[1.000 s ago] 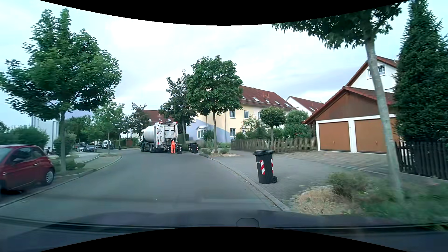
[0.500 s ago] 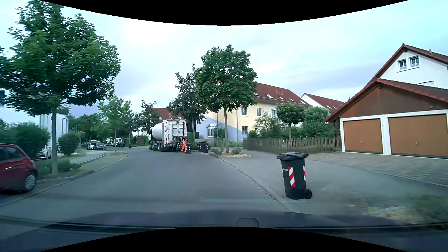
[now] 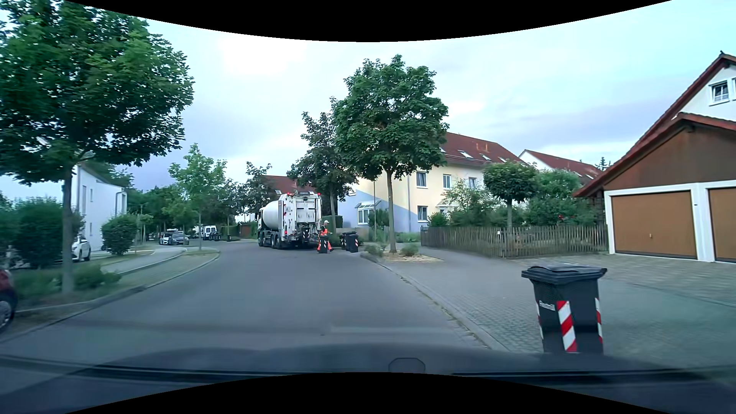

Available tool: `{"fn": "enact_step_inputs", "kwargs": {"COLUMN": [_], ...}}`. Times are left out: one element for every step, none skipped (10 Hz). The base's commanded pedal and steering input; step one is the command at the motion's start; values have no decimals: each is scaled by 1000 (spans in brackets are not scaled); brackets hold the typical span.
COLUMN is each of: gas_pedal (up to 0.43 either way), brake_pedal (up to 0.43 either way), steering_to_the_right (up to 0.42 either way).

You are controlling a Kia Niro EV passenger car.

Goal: Follow the waypoints while adhering to traffic rules and regulations

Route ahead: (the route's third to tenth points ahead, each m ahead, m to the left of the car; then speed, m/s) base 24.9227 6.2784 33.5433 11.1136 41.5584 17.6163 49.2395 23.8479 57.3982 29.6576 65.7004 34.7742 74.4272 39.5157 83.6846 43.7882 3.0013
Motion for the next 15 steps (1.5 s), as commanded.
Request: {"fn": "enact_step_inputs", "kwargs": {"gas_pedal": [87, 98, 98, 98, 98, 98, 98, 98, 98, 98, 98, 98, 98, 98, 98], "brake_pedal": [0, 0, 0, 0, 0, 0, 0, 0, 0, 0, 0, 0, 0, 0, 0], "steering_to_the_right": [-158, -159, -159, -160, -161, -161, -161, -160, -160, -160, -160, -160, -162, -169, -175]}}
